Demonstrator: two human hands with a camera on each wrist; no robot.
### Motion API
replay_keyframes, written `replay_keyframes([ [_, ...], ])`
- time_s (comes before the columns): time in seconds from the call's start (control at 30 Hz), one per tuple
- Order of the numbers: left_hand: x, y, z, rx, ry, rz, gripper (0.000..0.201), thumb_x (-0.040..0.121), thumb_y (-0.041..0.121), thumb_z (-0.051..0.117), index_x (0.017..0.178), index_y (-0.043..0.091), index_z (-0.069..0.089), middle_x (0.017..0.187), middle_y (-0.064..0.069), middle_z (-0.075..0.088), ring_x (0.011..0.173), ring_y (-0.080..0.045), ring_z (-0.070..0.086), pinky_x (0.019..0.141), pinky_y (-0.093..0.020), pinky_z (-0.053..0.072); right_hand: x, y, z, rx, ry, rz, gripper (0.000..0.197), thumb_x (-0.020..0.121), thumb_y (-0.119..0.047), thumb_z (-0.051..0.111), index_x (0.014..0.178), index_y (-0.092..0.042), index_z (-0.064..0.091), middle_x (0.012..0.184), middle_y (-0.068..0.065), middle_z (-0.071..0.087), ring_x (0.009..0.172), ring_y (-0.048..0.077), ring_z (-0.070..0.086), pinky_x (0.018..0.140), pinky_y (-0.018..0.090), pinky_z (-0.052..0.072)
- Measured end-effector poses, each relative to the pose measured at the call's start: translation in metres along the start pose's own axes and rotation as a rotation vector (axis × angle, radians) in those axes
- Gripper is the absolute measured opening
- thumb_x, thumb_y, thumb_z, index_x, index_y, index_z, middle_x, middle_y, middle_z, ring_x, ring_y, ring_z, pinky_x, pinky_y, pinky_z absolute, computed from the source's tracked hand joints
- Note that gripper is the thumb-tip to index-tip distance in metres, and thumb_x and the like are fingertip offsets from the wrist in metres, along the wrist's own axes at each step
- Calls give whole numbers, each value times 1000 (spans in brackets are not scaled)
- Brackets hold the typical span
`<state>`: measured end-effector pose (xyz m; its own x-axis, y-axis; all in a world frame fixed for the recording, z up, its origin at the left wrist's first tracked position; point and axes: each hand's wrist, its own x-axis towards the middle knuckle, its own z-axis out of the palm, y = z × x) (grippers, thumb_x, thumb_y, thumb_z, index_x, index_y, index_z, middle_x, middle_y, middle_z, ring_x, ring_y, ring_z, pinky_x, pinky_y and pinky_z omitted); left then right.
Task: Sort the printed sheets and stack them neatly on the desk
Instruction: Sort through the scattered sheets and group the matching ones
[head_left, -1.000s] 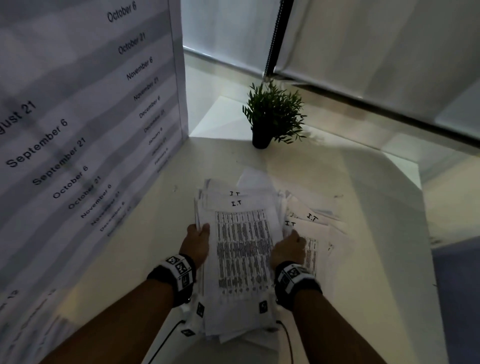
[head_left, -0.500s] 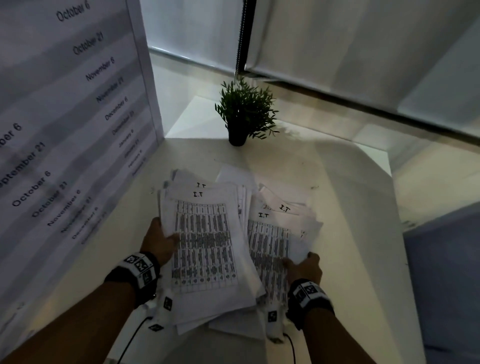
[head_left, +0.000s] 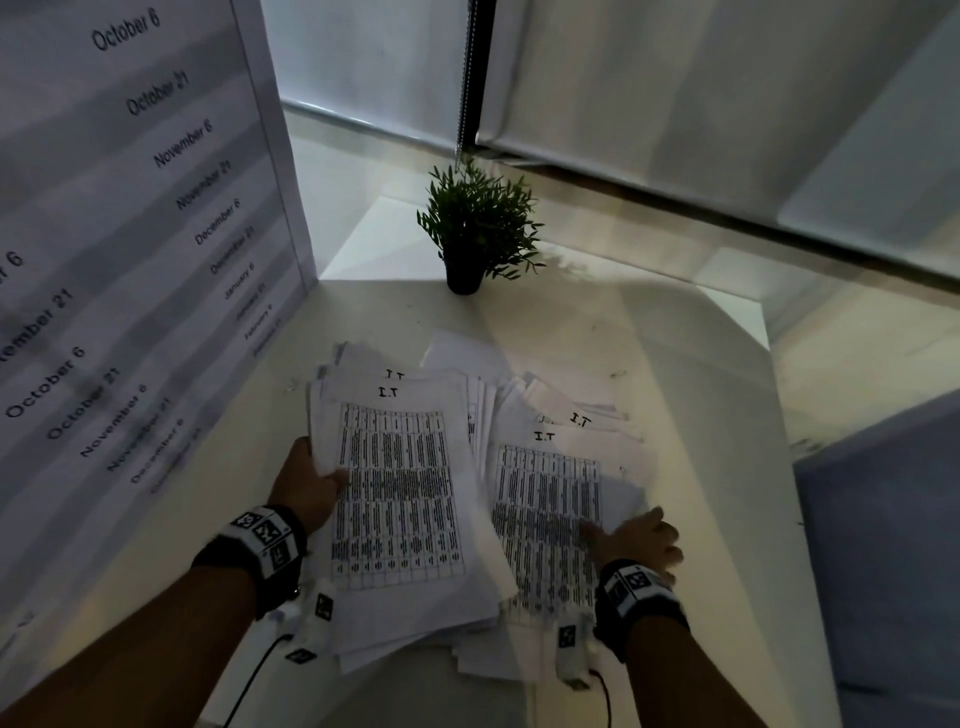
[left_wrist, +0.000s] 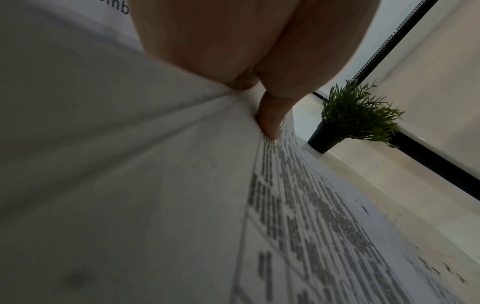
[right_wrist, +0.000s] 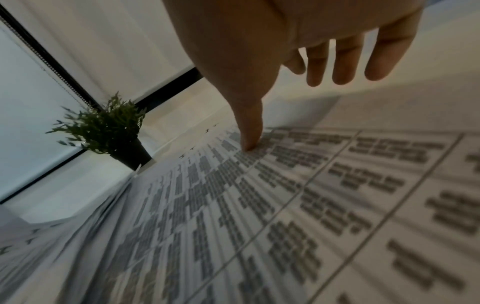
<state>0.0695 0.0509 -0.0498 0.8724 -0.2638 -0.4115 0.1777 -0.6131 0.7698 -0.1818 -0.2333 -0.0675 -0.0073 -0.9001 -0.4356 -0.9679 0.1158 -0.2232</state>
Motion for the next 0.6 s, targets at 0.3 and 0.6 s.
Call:
replay_keyframes([
  [0.3,2,-2,4,3,7,-13,48,88,10,67,129,4,44,125,-18,57,103,-27,55,94,-37,44,-19,-19,14,20,8,-91,100,65,-47,82,145,-23,28,145,10,31,128,37,32,103,54,32],
  [0.6,4,-5,3,-16,-6,-23,48,88,11,67,130,5,43,125,-19,57,107,-30,57,97,-39,44,-19,-36,11,285,-62,-27,68,71,-26,82,124,1,50,115,21,63,98,35,64,80,35,54],
])
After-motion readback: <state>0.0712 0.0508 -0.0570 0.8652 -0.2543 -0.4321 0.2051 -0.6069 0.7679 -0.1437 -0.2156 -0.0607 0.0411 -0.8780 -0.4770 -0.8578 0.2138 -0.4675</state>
